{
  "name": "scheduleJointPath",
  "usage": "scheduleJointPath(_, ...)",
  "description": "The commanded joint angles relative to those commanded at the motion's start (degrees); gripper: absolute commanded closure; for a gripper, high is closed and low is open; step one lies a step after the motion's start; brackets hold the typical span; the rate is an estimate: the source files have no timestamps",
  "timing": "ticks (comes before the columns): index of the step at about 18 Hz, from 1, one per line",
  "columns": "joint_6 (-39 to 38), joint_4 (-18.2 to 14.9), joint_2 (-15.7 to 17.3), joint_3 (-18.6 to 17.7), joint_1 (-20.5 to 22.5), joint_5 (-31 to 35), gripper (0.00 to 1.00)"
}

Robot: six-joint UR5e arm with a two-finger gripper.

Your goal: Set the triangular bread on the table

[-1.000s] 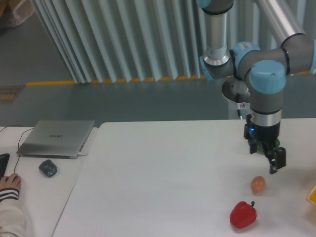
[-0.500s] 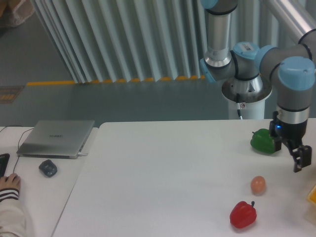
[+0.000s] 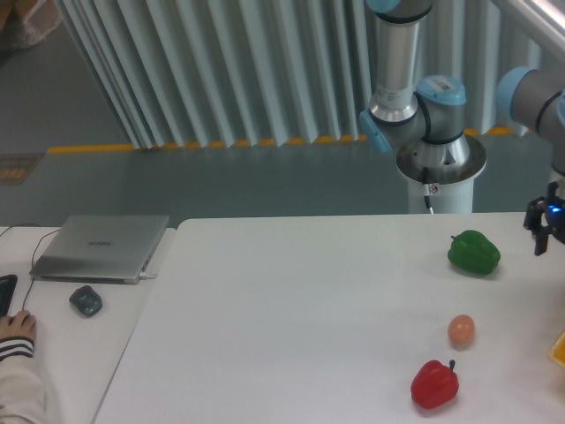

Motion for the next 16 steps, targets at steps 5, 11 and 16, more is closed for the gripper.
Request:
scheduleJointPath(5, 20.2, 0.1, -1.4, 0.6, 4.1, 0.1, 0.00)
scheduleJointPath(11, 30.7, 0.6, -3.1, 1.1, 7.7, 0.0, 0.00)
scheduleJointPath(16, 41.0, 2.2, -5.9, 2.2, 8.1, 4.4, 0.00)
